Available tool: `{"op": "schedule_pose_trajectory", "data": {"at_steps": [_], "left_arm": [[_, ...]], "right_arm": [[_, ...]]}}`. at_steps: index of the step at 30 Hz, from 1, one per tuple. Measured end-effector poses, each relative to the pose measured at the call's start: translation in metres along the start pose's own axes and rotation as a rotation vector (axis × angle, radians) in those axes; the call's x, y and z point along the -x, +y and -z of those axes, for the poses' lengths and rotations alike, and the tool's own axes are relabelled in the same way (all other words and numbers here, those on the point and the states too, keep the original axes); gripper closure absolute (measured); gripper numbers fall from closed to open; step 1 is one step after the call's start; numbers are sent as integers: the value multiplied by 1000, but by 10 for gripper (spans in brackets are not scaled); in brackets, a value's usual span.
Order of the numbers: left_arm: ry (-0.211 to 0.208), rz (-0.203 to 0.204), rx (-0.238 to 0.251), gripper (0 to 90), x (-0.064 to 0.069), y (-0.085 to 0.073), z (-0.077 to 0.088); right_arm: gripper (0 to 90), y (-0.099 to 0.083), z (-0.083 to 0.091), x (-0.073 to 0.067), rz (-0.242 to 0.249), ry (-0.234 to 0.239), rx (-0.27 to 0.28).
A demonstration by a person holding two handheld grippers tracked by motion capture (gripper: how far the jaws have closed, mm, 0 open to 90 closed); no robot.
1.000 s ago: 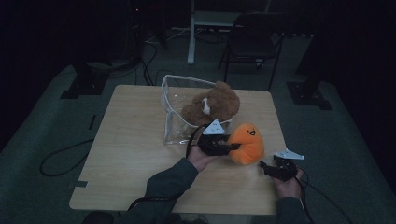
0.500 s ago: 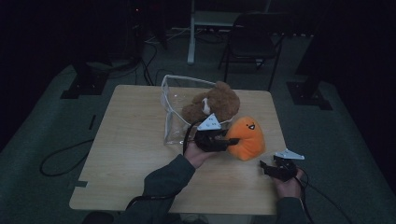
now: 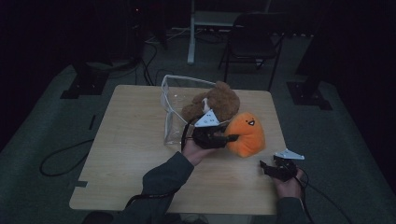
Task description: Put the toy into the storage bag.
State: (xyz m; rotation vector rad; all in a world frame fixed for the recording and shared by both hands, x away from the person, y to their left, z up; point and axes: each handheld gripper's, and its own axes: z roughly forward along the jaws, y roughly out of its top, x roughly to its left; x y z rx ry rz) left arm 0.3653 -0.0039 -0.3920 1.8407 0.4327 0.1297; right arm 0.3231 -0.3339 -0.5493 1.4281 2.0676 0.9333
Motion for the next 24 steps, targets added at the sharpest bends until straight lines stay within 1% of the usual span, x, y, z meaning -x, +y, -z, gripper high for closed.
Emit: {"op": "schedule_pose_trajectory", "data": {"at_steps": [8,10,17,22,24], "left_arm": [[6,-8,22,583,-2,10,9],[6,-4,27,584,-3,12,11],[19,-3,47,583,-6,20,20],[32,-13,59,584,-9,26,26],[33,-8,66,583,-11,28,28]], "right_arm": [[301,0,0,0,1,-1,-2],[301,0,0,0,1,-1,-1],[301,0,0,0,1,-1,-1],[301,0,0,0,0,-1,-1],[301,0,0,0,0,-1,-2]]}}
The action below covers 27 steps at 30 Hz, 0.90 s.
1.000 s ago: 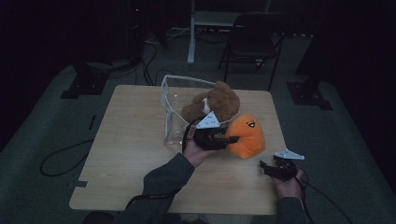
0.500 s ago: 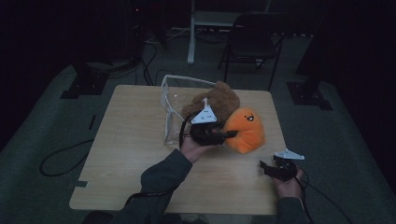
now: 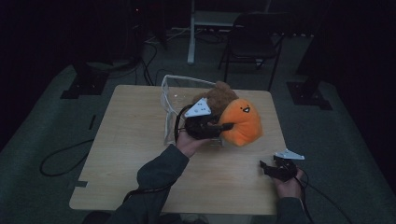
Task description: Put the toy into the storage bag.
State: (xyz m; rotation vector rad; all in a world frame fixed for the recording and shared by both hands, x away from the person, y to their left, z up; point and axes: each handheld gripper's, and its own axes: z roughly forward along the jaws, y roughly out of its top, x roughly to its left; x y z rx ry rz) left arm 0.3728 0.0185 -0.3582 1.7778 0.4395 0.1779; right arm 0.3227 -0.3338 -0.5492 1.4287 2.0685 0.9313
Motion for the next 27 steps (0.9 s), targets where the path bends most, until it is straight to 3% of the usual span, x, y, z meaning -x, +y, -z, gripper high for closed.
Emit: {"op": "schedule_pose_trajectory", "data": {"at_steps": [15,27], "left_arm": [[16,-2,36,583,-6,12,16],[56,0,81,582,-17,24,37]], "right_arm": [[301,0,0,0,0,0,0],[301,0,0,0,-1,1,1]]}}
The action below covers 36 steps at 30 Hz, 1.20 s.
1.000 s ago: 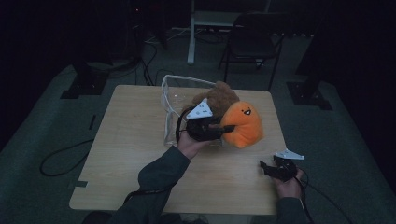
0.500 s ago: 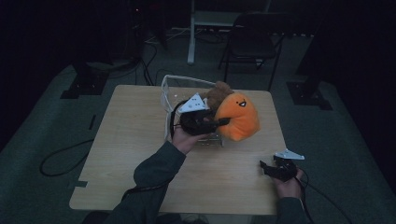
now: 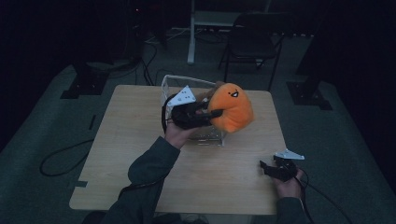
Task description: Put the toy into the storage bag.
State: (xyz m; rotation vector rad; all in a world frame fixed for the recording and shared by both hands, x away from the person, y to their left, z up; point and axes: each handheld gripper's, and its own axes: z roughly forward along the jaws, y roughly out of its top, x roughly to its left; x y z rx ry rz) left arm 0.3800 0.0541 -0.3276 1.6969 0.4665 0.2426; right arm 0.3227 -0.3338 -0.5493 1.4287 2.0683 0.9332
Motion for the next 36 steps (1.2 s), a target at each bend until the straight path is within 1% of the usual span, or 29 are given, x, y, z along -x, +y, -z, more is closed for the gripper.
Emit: {"op": "schedule_pose_trajectory", "data": {"at_steps": [12,16,23,27,28,36], "left_arm": [[32,4,30,583,-10,8,17],[59,7,39,582,-17,11,26],[93,13,45,583,-27,13,37],[103,13,50,583,-29,15,40],[110,10,52,582,-30,16,43],[129,5,65,583,-35,18,52]], "right_arm": [[301,0,0,0,0,0,0],[301,0,0,0,0,0,0],[301,0,0,0,0,0,1],[301,-1,1,0,2,1,1],[301,-1,1,0,-1,1,1],[300,-2,2,0,-3,-1,1]]}}
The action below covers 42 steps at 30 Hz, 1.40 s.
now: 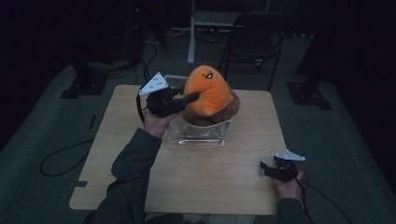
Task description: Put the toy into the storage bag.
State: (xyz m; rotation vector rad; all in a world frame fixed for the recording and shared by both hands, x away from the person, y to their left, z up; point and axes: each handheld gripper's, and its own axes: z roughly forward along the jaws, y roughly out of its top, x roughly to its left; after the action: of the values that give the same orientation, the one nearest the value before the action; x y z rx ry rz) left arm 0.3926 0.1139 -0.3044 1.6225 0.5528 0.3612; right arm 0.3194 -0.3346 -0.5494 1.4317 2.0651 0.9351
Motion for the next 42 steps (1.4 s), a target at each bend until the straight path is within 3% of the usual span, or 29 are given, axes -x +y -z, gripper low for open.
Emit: {"op": "schedule_pose_trajectory", "data": {"at_steps": [27,42], "left_arm": [[87,18,17,582,-24,-4,29],[118,52,-7,581,-39,-21,29]], "right_arm": [[296,3,-4,0,4,2,-1],[296,3,-4,0,7,2,0]]}}
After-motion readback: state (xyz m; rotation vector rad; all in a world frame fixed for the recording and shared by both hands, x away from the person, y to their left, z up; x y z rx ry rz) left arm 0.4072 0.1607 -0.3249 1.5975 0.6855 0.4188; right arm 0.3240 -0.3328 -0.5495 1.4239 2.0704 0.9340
